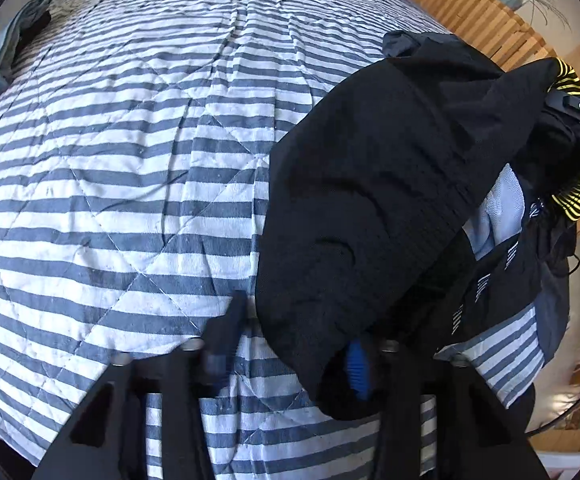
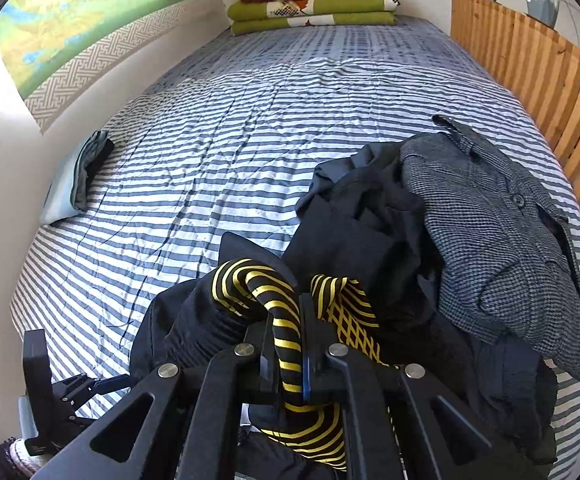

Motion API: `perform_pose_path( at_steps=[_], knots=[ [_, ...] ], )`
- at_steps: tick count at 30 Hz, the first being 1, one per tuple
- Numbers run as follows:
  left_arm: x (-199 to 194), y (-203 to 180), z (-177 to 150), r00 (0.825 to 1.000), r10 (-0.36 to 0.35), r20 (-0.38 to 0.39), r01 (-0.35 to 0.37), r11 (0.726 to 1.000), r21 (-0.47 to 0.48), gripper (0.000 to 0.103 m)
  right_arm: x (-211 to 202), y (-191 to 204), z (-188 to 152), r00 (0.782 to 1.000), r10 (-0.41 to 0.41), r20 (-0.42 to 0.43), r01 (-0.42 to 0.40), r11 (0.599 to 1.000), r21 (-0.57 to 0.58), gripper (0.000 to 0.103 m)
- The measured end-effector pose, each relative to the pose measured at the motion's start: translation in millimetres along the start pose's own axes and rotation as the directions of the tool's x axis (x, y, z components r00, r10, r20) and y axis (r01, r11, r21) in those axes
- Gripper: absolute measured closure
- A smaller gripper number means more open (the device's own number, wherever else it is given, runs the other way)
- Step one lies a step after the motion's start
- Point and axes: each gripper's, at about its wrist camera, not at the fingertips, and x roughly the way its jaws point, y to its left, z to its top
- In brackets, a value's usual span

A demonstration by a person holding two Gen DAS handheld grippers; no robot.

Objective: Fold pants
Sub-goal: 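Lift the black pants with the right gripper while the left gripper approaches the waistband, then grasp the pants waistband with the left gripper while the right gripper holds the leg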

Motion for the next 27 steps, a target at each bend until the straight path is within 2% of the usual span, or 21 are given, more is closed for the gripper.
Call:
perform_pose_path(
  at_steps=[1, 2, 3, 6, 8, 11, 13, 15, 18, 20, 21, 23, 24, 25, 27],
  knots=[
    [-4.6, 0.3, 2.0, 1.000, -0.005, 0.011, 0.005, 1.000, 0.013, 0.079, -4.5, -4.3, -0.1, 1.000, -0.005, 0.009, 0.004, 1.000, 0.012, 0.097],
    [-12.2, 2.8, 4.7, 0.999, -0.027, 0.029, 0.027, 1.000, 0.016, 0.092, -10.0, -10.0, 1.0, 1.000, -0.007, 0.019, 0.006, 1.000, 0.024, 0.097],
    [-22.4, 6.8, 8.5, 0.997, -0.049, 0.055, 0.048, 0.999, 0.014, 0.096, -17.7, -13.8, 0.1, 1.000, -0.003, 0.029, 0.002, 0.999, 0.034, 0.097],
    [-66.2, 23.1, 25.9, 0.986, -0.071, 0.154, 0.073, 0.997, -0.007, 0.098, -48.7, -9.3, 0.0, 0.997, 0.028, 0.078, -0.031, 0.999, 0.037, 0.097],
    [-107.2, 37.4, 38.8, 0.968, -0.087, 0.234, 0.097, 0.995, -0.030, 0.098, -73.3, 1.4, 0.1, 0.992, 0.034, 0.119, -0.037, 0.999, 0.018, 0.097],
    [-189.7, 56.2, 47.0, 0.924, -0.115, 0.365, 0.134, 0.991, -0.025, 0.099, -117.0, 22.4, 0.6, 0.978, 0.068, 0.196, -0.069, 0.998, -0.005, 0.097],
    [-241.5, 66.1, 50.6, 0.888, -0.144, 0.437, 0.160, 0.987, 0.000, 0.099, -148.3, 38.1, -1.2, 0.964, 0.099, 0.246, -0.094, 0.995, -0.029, 0.097],
    [-290.3, 70.6, 52.5, 0.849, -0.158, 0.504, 0.164, 0.986, 0.032, 0.099, -179.8, 54.9, -5.8, 0.948, 0.122, 0.294, -0.109, 0.992, -0.060, 0.097],
    [-371.6, 81.9, 38.7, 0.794, -0.171, 0.583, 0.151, 0.985, 0.084, 0.099, -226.5, 85.0, -15.2, 0.920, 0.168, 0.354, -0.134, 0.984, -0.118, 0.097],
    [-417.8, 87.6, 26.2, 0.764, -0.173, 0.622, 0.134, 0.985, 0.110, 0.099, -256.5, 103.8, -23.2, 0.899, 0.198, 0.390, -0.145, 0.976, -0.163, 0.097],
    [-434.9, 88.7, 21.0, 0.755, -0.175, 0.632, 0.127, 0.984, 0.122, 0.099, -269.9, 112.3, -26.7, 0.888, 0.218, 0.405, -0.155, 0.971, -0.183, 0.097],
    [-458.0, 92.5, 13.4, 0.753, -0.172, 0.635, 0.108, 0.984, 0.139, 0.099, -290.4, 124.7, -33.3, 0.869, 0.265, 0.418, -0.190, 0.959, -0.211, 0.097],
    [-463.2, 93.4, 10.2, 0.760, -0.167, 0.628, 0.097, 0.985, 0.145, 0.099, -296.3, 128.6, -35.1, 0.865, 0.287, 0.411, -0.213, 0.953, -0.216, 0.097],
    [-463.5, 94.3, 7.6, 0.772, -0.161, 0.615, 0.086, 0.985, 0.150, 0.099, -297.9, 130.1, -35.7, 0.862, 0.306, 0.403, -0.237, 0.948, -0.212, 0.097],
    [-442.7, 96.2, 11.4, 0.811, -0.123, 0.571, 0.051, 0.989, 0.141, 0.099, -287.8, 127.0, -35.8, 0.868, 0.322, 0.378, -0.268, 0.944, -0.190, 0.097]
  ],
)
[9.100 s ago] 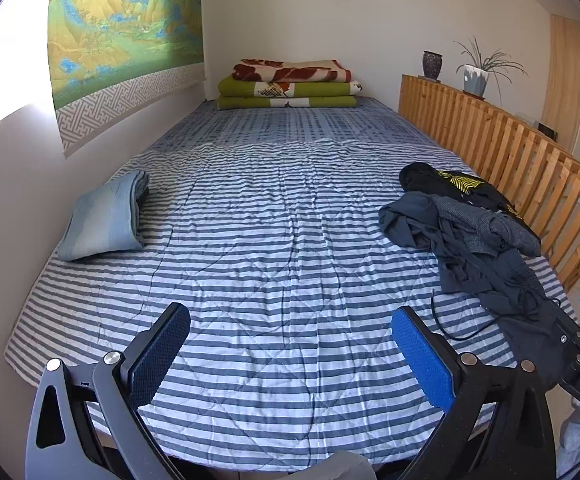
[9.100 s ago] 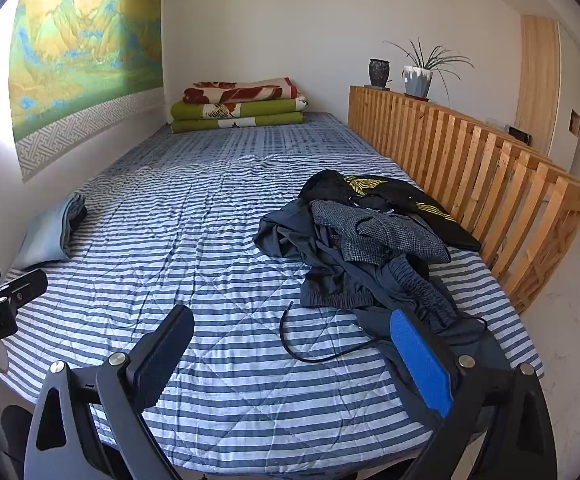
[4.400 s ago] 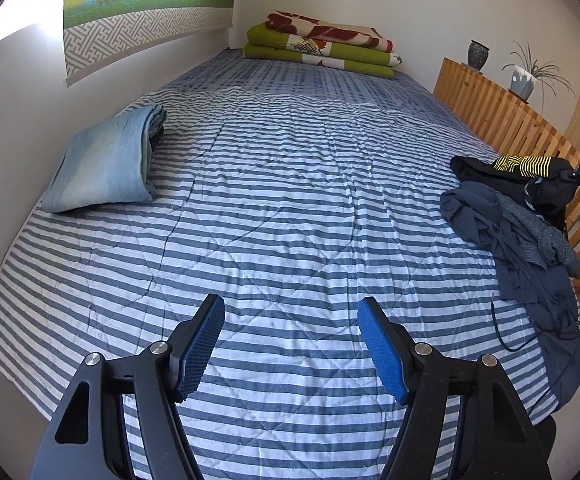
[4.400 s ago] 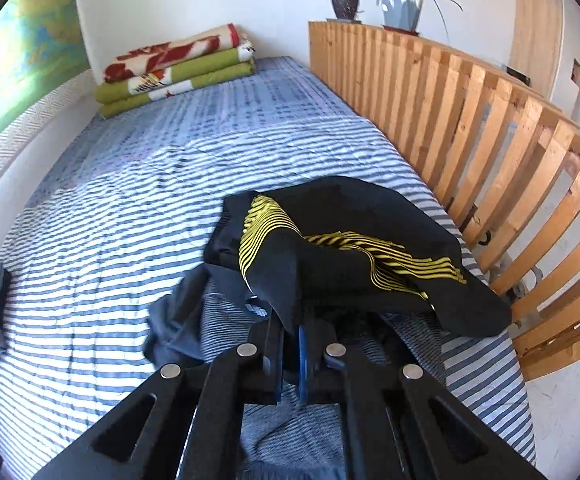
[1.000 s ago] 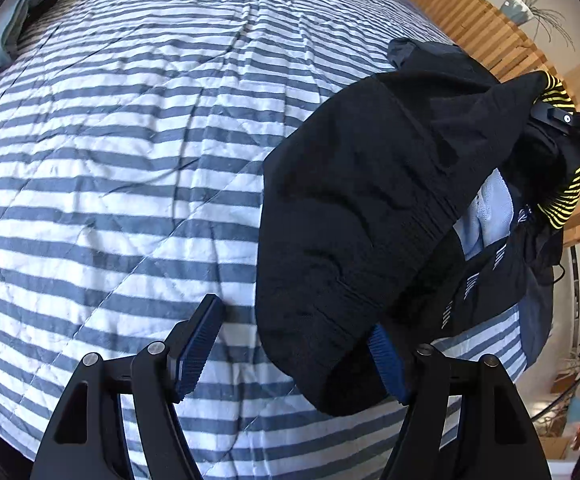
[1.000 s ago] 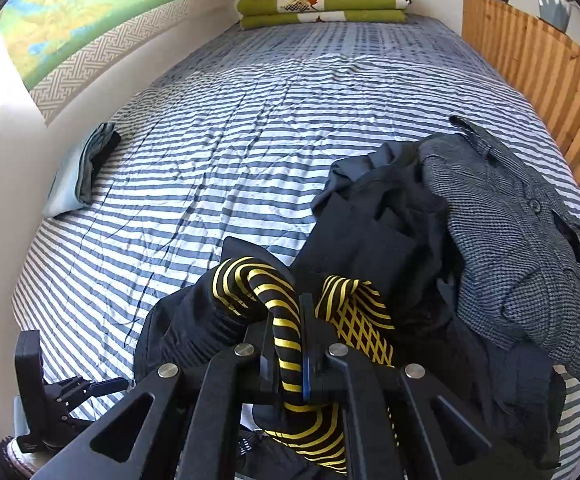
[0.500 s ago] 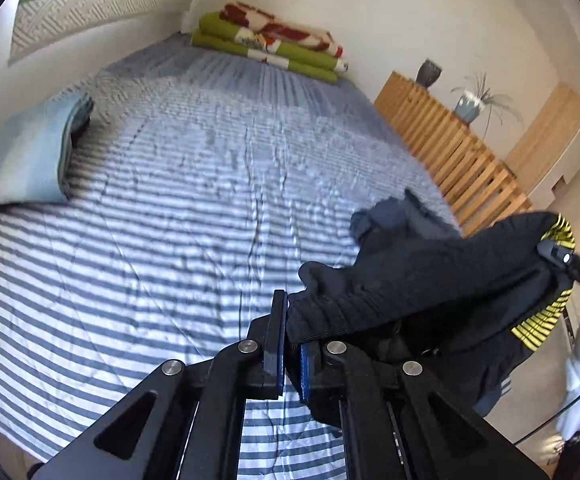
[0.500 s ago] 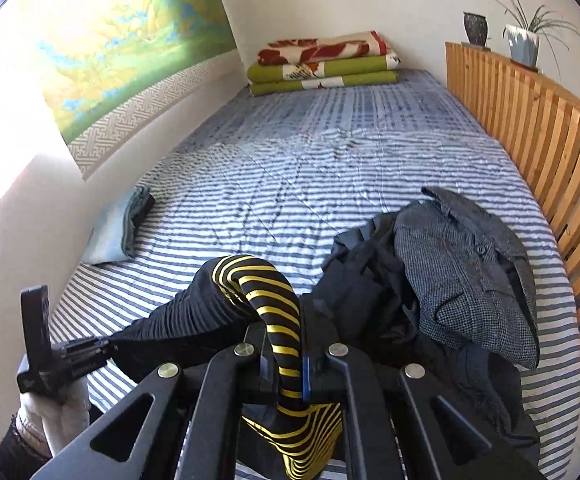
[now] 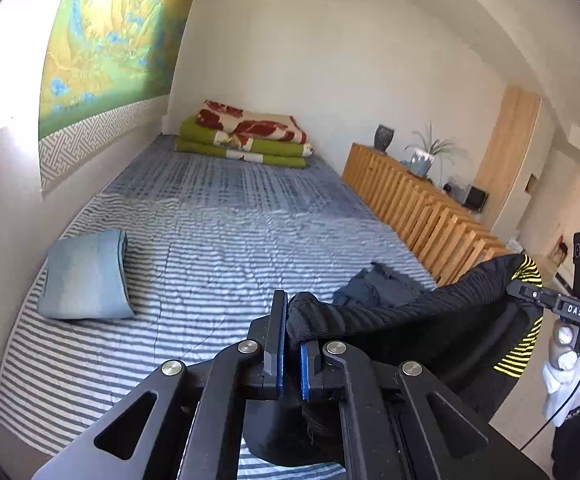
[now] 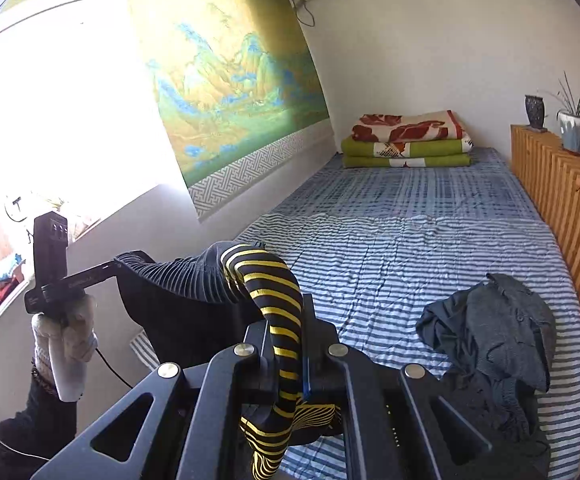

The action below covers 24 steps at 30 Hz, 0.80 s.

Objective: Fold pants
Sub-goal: 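Grasp the pants waistband with the left gripper while the right gripper holds the leg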

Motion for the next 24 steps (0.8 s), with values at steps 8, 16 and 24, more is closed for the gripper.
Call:
perform_pose_path(
  at_steps=[8, 16, 24],
  knots=[
    [248.9, 49.0, -116.1, 0.853, 0.128, -0.506, -0.165, 0.986, -0.030, 0.088, 184.0, -101.6, -95.1, 0.904, -0.177, -0.390, 0.221, 0.973, 0.070, 0.096],
    [295.7, 52.6, -149.4, 0.830, 0.153, -0.537, -0.197, 0.980, -0.026, 0.069, 235.4, -179.5, -160.8, 0.764, -0.306, -0.567, 0.393, 0.919, 0.034, 0.083],
    [272.6, 57.9, -129.9, 0.849, 0.074, -0.522, -0.133, 0.988, -0.076, 0.070, 168.4, -161.0, -127.2, 0.904, -0.205, -0.376, 0.254, 0.963, 0.086, 0.081]
  ],
)
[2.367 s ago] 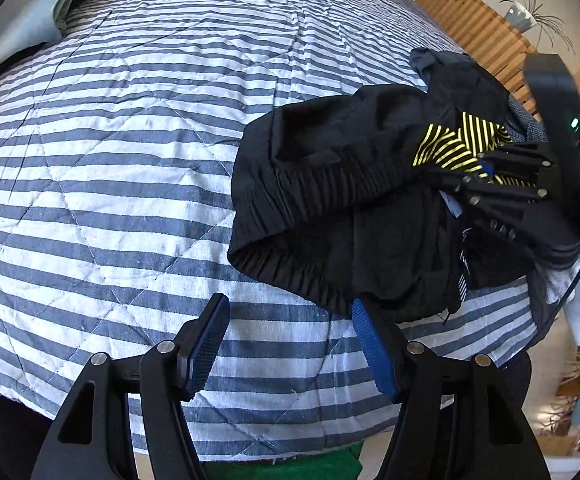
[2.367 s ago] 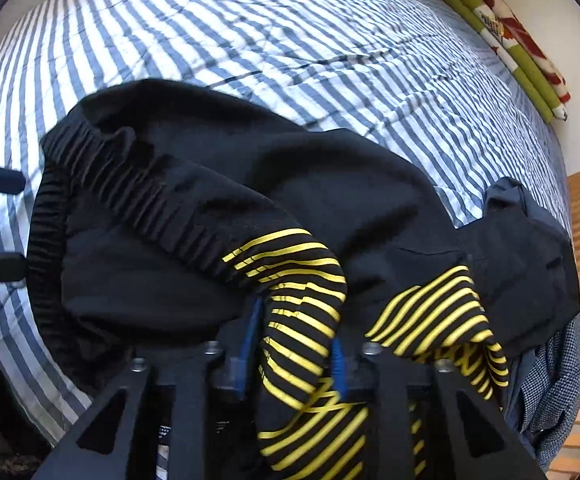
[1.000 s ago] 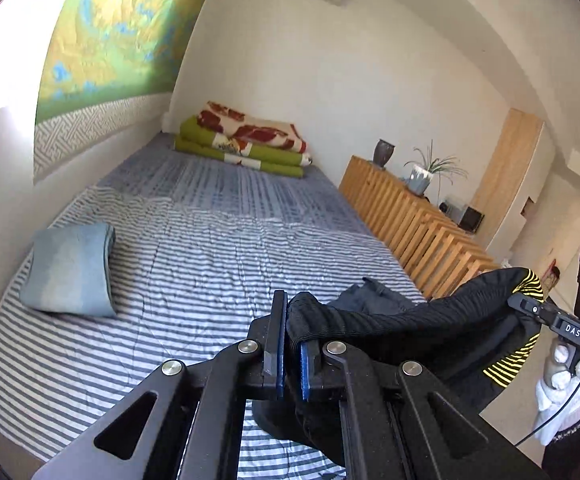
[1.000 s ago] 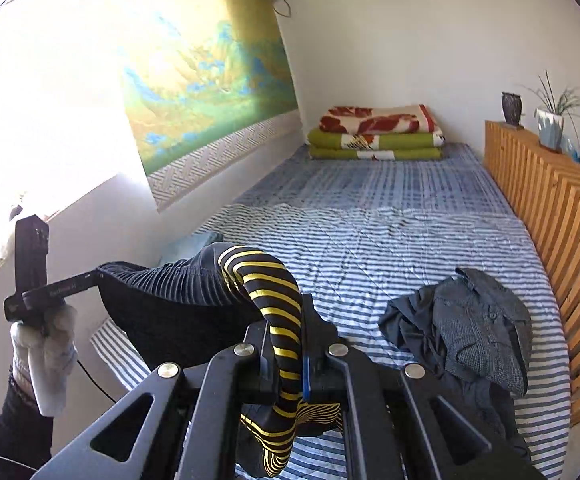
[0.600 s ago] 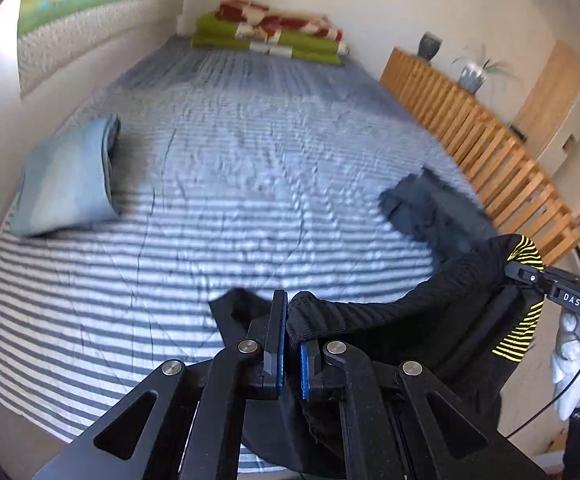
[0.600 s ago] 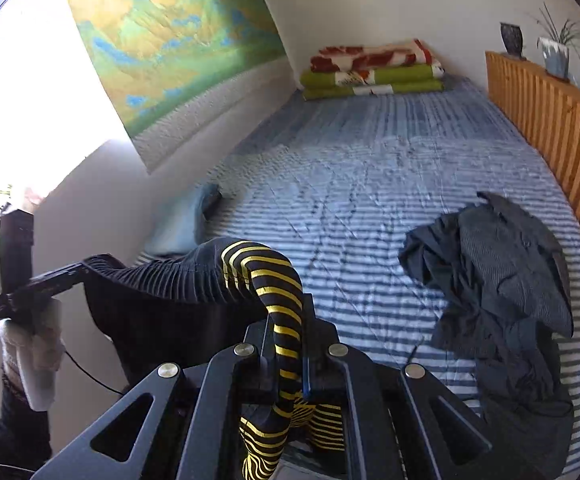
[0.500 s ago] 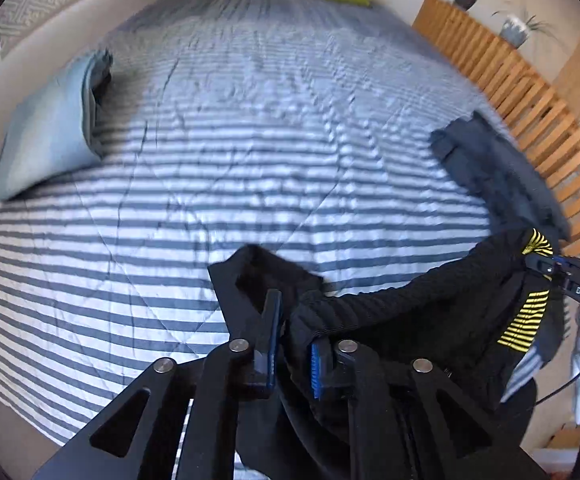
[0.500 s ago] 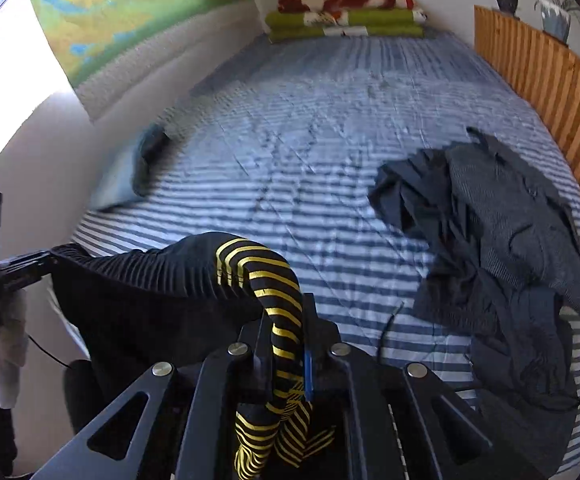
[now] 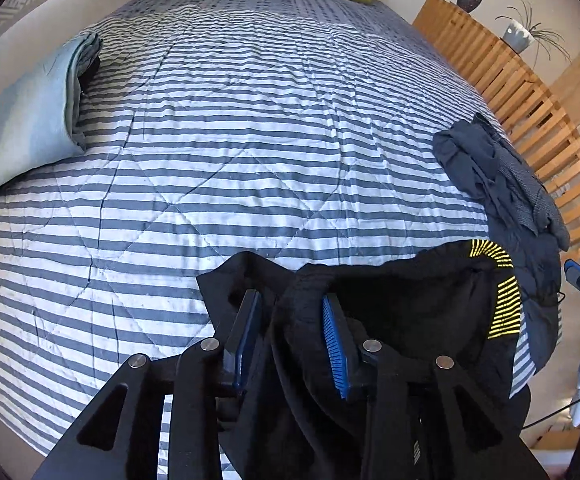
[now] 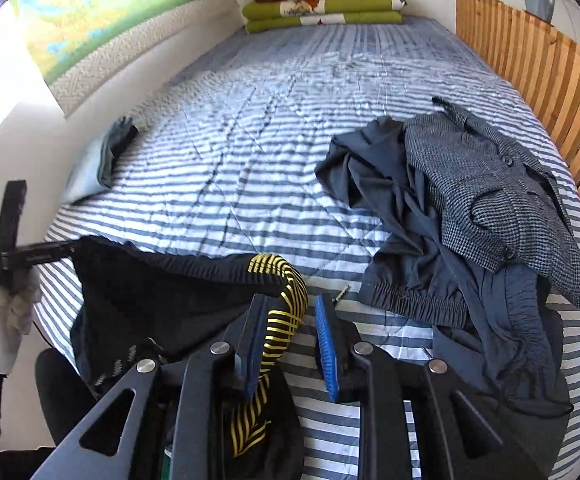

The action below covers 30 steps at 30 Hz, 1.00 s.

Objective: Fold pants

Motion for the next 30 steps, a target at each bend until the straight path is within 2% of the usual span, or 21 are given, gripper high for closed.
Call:
perform_pose_path(
  at_steps=[2, 4, 6, 8, 12, 16, 17, 18, 20, 22, 24, 25, 28, 30],
  knots=[
    [-3.4, -4.9, -7.4, 1.000, -0.027, -0.013, 0.027, 1.000, 0.003, 0.070, -11.7, 9.2, -9.0, 0.999, -0.005, 0.047, 0.007, 0.999, -0.038, 0.081],
    [-4.3, -14.4, -14.9, 0.999, -0.034, -0.015, 0.034, 0.999, 0.010, 0.070, -6.0, 24.8, -15.8, 0.998, -0.054, 0.030, 0.057, 0.993, -0.108, 0.081],
    [0.5, -24.1, -20.2, 1.000, 0.014, -0.013, -0.014, 1.000, 0.022, 0.068, 7.5, 35.3, -21.8, 0.997, -0.081, -0.011, 0.079, 0.987, -0.137, 0.081],
    [13.3, -25.4, -24.0, 0.998, 0.059, -0.033, -0.059, 0.998, 0.004, 0.065, 25.3, 38.8, -23.2, 0.996, -0.072, -0.057, 0.064, 0.989, -0.130, 0.081],
    [44.8, -22.3, -31.5, 0.993, 0.048, -0.104, -0.052, 0.998, -0.033, 0.064, 63.5, 37.8, -19.2, 0.981, -0.109, -0.160, 0.095, 0.991, -0.095, 0.081],
    [67.8, -18.0, -31.0, 0.990, 0.059, -0.127, -0.066, 0.996, -0.052, 0.064, 93.2, 46.0, -8.4, 0.963, -0.142, -0.230, 0.120, 0.987, -0.107, 0.081],
    [71.6, -15.8, -30.5, 0.990, 0.054, -0.132, -0.062, 0.996, -0.059, 0.068, 98.9, 48.6, -5.9, 0.957, -0.165, -0.238, 0.137, 0.982, -0.129, 0.081],
    [74.5, -13.2, -30.3, 0.989, 0.048, -0.137, -0.057, 0.996, -0.064, 0.078, 104.7, 50.4, -4.8, 0.949, -0.204, -0.239, 0.167, 0.972, -0.164, 0.081],
    [74.8, -9.5, -31.9, 0.990, 0.047, -0.134, -0.056, 0.996, -0.063, 0.085, 114.2, 45.7, -4.9, 0.931, -0.262, -0.254, 0.214, 0.956, -0.202, 0.082],
    [69.5, -8.9, -35.1, 0.992, 0.031, -0.124, -0.038, 0.998, -0.053, 0.089, 114.7, 29.5, -9.8, 0.934, -0.206, -0.292, 0.169, 0.975, -0.147, 0.092],
    [63.9, -11.6, -38.1, 0.993, 0.023, -0.113, -0.028, 0.999, -0.036, 0.094, 105.8, 6.8, -15.9, 0.949, -0.106, -0.296, 0.099, 0.994, -0.041, 0.093],
    [61.5, -13.7, -39.0, 0.994, 0.018, -0.109, -0.021, 0.999, -0.028, 0.095, 102.0, -4.1, -19.4, 0.948, -0.112, -0.298, 0.115, 0.993, -0.008, 0.092],
    [53.8, -20.9, -41.2, 0.995, -0.014, -0.096, 0.012, 1.000, -0.017, 0.097, 90.9, -18.3, -28.0, 0.928, -0.234, -0.289, 0.234, 0.972, -0.035, 0.092],
    [49.0, -26.0, -41.7, 0.996, -0.039, -0.086, 0.037, 0.999, -0.019, 0.098, 79.7, -7.8, -27.9, 0.928, -0.272, -0.253, 0.259, 0.962, -0.086, 0.091]
  ],
)
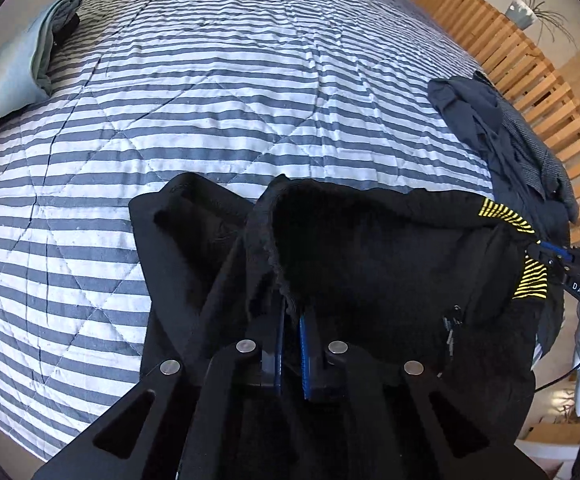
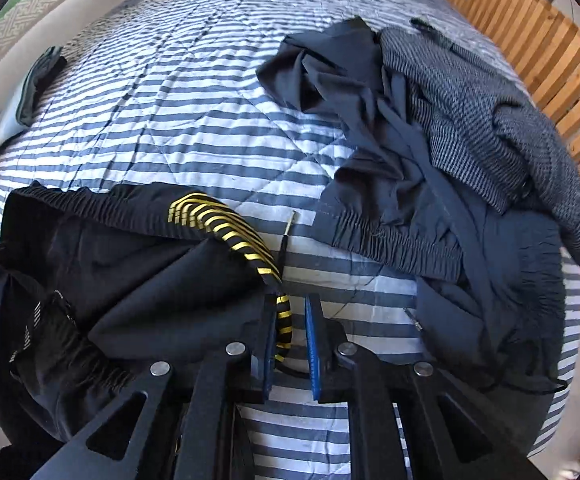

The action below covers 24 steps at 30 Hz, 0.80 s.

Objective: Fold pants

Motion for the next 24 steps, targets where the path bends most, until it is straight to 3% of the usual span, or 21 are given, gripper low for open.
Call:
perform_pose_path(
  at_steps=[6, 10, 14, 16, 17, 18, 19, 20, 21, 24],
  knots=[
    [-9.4, -5.9, -2.6, 1.000, -0.023, 0.016, 0.023, 1.000, 0.009, 0.098, -31.5, 48.7, 15.8, 0.992, -0.063, 0.110, 0.082, 0.981, -0.178, 0.091],
    [-18.4, 2.2, -5.7, 0.999, 0.013, 0.038, -0.014, 1.000, 0.023, 0.098, -11.5, 62.0, 27.0, 0.990, -0.118, 0.073, 0.131, 0.965, -0.226, 0.088],
    [-25.2, 11.6, -4.2, 0.998, 0.025, 0.052, -0.026, 0.999, 0.019, 0.098, 18.5, 42.0, 26.1, 0.980, -0.196, 0.021, 0.196, 0.963, -0.187, 0.082],
    [-31.1, 11.3, -3.2, 0.998, 0.014, 0.066, -0.016, 1.000, 0.022, 0.097, 22.8, 26.7, 22.7, 0.997, -0.067, -0.023, 0.064, 0.992, -0.106, 0.086],
    [-34.4, 9.4, -3.1, 0.997, 0.001, 0.072, -0.003, 1.000, 0.026, 0.091, 21.7, 19.2, 20.9, 0.999, 0.035, -0.034, -0.037, 0.998, -0.049, 0.093],
    [-39.3, 5.4, -3.6, 0.996, -0.021, 0.089, 0.018, 0.999, 0.033, 0.078, 19.2, 12.6, 19.5, 0.992, 0.123, -0.033, -0.123, 0.992, 0.013, 0.099],
    [-45.2, 0.3, -5.1, 0.993, -0.041, 0.112, 0.037, 0.999, 0.040, 0.071, 15.3, 7.1, 18.5, 0.979, 0.204, -0.020, -0.203, 0.977, 0.069, 0.099],
    [-51.1, -5.8, -6.6, 0.989, -0.063, 0.132, 0.057, 0.997, 0.051, 0.062, 10.4, 2.3, 17.5, 0.956, 0.294, 0.001, -0.292, 0.949, 0.124, 0.099],
    [-56.8, -13.3, -8.7, 0.984, -0.101, 0.147, 0.091, 0.993, 0.070, 0.062, 5.0, -1.1, 16.8, 0.923, 0.383, 0.028, -0.382, 0.908, 0.170, 0.099],
    [-64.6, -44.1, -15.3, 0.961, -0.233, 0.148, 0.215, 0.968, 0.128, 0.062, -11.0, 0.0, 15.4, 0.802, 0.584, 0.124, -0.595, 0.767, 0.240, 0.099]
  ],
)
